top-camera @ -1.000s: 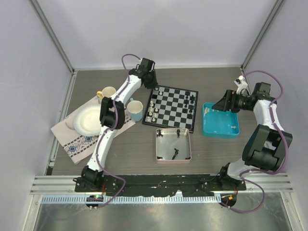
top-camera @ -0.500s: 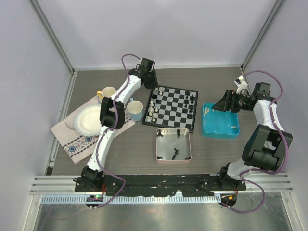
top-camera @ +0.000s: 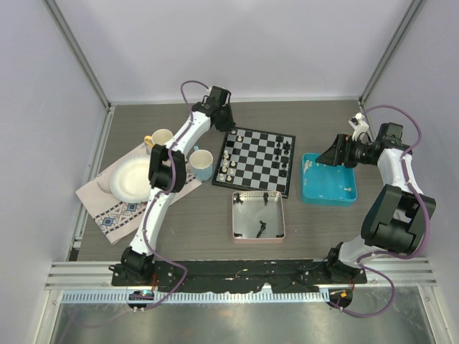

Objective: Set up the chess pieces on the board

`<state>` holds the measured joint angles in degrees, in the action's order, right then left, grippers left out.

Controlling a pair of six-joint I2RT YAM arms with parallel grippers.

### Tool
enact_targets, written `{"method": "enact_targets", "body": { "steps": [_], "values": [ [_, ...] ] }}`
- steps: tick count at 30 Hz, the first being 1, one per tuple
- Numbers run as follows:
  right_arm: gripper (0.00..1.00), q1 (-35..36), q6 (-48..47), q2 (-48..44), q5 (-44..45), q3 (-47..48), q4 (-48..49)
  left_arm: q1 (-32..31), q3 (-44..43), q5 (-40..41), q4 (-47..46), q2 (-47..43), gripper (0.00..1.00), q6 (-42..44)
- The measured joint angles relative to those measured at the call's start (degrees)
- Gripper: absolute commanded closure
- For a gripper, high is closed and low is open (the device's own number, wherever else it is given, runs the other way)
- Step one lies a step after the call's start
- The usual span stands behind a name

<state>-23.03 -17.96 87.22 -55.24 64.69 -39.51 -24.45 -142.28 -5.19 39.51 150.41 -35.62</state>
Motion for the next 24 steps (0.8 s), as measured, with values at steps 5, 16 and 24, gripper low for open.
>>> {"method": "enact_targets", "body": {
  "steps": [5,16,24],
  "values": [
    [0.14,0.0,-0.17,0.28,-0.02,0.0,-0.02,0.0,0.0,0.66,-0.33,0.0,0.79,0.0],
    [0.14,0.0,-0.33,0.31,-0.31,0.0,-0.07,0.0,0.0,1.18,-0.57,0.0,0.68,0.02],
    [0.14,0.0,-0.7,0.31,-0.37,0.0,-0.52,0.0,0.0,1.09,-0.72,0.0,0.57,-0.15]
  ]
}}
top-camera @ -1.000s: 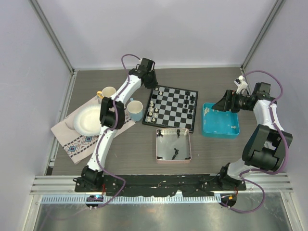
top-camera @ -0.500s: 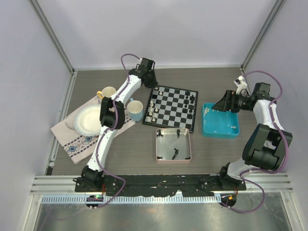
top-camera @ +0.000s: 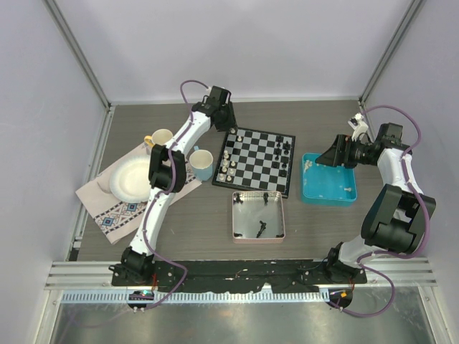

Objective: Set up the chess pieces on the board

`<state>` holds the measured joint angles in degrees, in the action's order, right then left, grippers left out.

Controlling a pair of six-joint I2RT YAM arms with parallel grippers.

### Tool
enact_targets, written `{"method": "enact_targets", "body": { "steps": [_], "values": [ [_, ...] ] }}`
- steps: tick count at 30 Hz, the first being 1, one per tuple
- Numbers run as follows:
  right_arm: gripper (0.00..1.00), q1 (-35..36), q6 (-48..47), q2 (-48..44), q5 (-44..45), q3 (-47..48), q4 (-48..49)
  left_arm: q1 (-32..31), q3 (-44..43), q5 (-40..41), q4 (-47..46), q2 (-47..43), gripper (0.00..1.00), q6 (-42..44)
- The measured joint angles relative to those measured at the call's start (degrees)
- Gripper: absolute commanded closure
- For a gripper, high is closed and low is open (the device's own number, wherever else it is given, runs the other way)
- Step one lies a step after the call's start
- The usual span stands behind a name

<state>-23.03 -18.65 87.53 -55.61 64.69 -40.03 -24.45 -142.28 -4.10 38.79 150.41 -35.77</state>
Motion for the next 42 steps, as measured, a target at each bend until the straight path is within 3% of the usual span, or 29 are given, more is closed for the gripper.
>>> {"method": "enact_targets", "body": {
  "steps": [16,23,27,30,33,42],
  "values": [
    [0.14,0.0,-2.97,-0.02,0.04,0.0,-2.4,0.0,0.02,-0.02,-1.25,-2.01,0.26,0.55],
    [0.14,0.02,-5.92,-1.62,2.56,1.14,-3.54,0.0,4.61,0.2,-1.79,-11.63,0.02,4.87],
    [0.14,0.02,-8.31,-5.7,3.08,0.55,-1.05,0.0,10.47,0.81,-3.76,-21.4,0.0,9.73],
    [0.22,0.11,-14.64,-6.67,1.03,-0.04,-2.36,0.02,15.91,1.05,-6.05,-29.24,0.0,13.25],
    [0.25,0.79,-25.57,-2.23,-0.57,2.34,-9.7,0.63,23.85,-0.85,-10.45,-37.9,0.0,15.32],
    [0.33,1.38,-66.49,4.33,2.05,3.52,-28.04,8.24,51.1,-15.69,-21.42,-57.81,0.0,15.08]
  ]
}}
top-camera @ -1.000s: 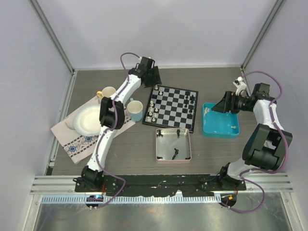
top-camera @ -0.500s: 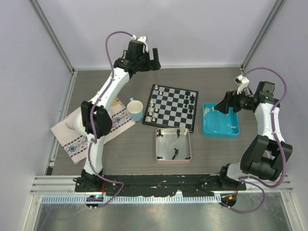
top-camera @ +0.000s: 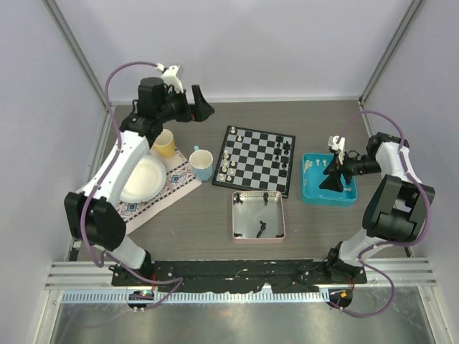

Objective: Set up the chess pieces on the board

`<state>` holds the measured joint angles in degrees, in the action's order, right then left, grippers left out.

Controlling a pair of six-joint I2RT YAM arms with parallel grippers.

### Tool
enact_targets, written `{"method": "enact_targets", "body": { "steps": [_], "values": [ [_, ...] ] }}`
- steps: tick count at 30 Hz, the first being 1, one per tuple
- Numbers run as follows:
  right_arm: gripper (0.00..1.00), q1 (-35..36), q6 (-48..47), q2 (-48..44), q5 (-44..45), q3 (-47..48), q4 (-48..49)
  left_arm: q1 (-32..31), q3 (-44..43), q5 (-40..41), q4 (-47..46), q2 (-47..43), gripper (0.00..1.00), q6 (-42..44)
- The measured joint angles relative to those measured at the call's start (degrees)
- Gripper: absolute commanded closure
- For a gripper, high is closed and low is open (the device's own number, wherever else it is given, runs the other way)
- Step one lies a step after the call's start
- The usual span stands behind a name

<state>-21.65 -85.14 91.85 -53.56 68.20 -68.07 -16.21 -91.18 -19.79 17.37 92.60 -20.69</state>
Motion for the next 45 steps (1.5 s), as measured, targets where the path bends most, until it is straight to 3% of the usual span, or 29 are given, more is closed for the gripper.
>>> {"method": "enact_targets", "body": {
  "steps": [6,14,24,45],
  "values": [
    [0.38,1.55,-18.05,5.64,3.32,1.44,-5.66,-0.31,16.83,-4.04,-1.38,-11.39,0.0,2.45],
    [0.39,6.8,-21.0,7.26,6.12,2.82,-2.71,-0.42,30.05,-5.55,-9.49,-23.39,0.0,2.62],
    [0.41,11.39,-17.68,8.2,9.05,3.04,3.91,-0.42,31.85,-6.47,-13.68,-24.0,0.0,1.16],
    [0.57,16.68,-12.59,13.79,16.0,3.58,11.1,-0.42,32.5,-7.34,-14.16,-24.0,0.0,0.09]
  ]
}}
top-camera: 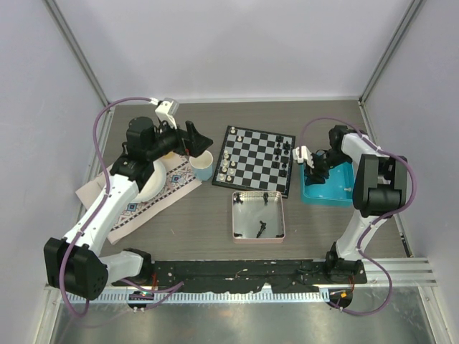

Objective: Set up the chess pieces on the board

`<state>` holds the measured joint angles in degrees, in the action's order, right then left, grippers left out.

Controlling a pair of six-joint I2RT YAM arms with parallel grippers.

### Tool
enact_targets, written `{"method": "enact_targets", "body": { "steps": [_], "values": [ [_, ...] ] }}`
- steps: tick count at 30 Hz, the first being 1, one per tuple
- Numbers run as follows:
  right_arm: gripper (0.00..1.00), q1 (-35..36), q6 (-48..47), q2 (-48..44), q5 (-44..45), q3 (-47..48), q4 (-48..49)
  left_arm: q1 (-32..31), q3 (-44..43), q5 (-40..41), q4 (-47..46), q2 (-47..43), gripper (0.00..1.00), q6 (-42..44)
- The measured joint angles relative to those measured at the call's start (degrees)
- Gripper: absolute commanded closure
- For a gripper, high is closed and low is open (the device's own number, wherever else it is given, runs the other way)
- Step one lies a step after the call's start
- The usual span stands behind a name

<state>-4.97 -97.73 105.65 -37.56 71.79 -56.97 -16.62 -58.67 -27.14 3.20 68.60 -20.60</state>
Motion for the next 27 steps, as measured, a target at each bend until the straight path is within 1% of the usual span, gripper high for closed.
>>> {"method": "enact_targets", "body": {
  "steps": [2,7,8,9,12,16,17,18,20,22,23,25,26,27],
  "values": [
    [0.59,0.0,0.55,0.39,0.09,0.0,0.37,0.0,0.0,0.0,0.0,0.0,0.0,0.0],
    [0.7,0.02,1.07,0.61,0.13,0.0,0.87,0.0,0.0,-0.09,0.02,0.0,0.0,0.0],
    [0.75,0.04,1.14,0.68,0.13,0.0,0.9,0.0,0.0,-0.13,0.02,0.0,0.0,0.0],
    [0.77,0.04,1.22,0.72,0.07,0.0,0.9,0.0,0.0,-0.2,0.02,0.0,0.01,0.0],
    [0.81,0.04,1.49,0.79,0.0,0.0,0.83,0.0,0.0,-0.48,0.02,0.0,0.0,-0.02],
    [0.76,0.04,1.53,0.79,-0.02,0.0,0.55,0.0,0.0,-0.76,0.02,0.0,0.0,-0.02],
    [0.71,0.04,1.53,0.79,-0.02,0.0,0.44,0.0,0.0,-0.87,0.04,0.0,0.0,-0.02],
    [0.69,0.04,1.57,0.79,-0.04,0.0,0.37,0.0,0.0,-0.98,0.04,0.0,0.0,-0.02],
    [0.69,0.04,1.84,0.79,-0.28,0.0,0.24,0.0,0.0,-1.07,0.04,0.0,0.0,-0.02],
    [0.72,0.04,2.03,0.79,-0.66,0.0,0.22,0.0,0.0,-1.16,0.04,0.0,0.0,-0.04],
    [0.78,0.04,2.1,0.79,-0.83,0.0,0.2,0.0,0.0,-1.22,0.07,0.0,0.01,-0.02],
    [0.84,0.04,2.27,0.79,-1.33,-0.02,0.2,0.0,0.0,-1.31,0.07,0.0,0.0,-0.04],
    [0.89,0.04,2.45,0.79,-1.57,-0.02,0.17,0.0,0.0,-1.42,0.07,0.0,0.0,-0.07],
    [0.91,0.04,2.69,0.79,-1.77,-0.02,0.17,0.0,0.0,-1.44,0.07,0.0,0.0,-0.09]
  ]
}}
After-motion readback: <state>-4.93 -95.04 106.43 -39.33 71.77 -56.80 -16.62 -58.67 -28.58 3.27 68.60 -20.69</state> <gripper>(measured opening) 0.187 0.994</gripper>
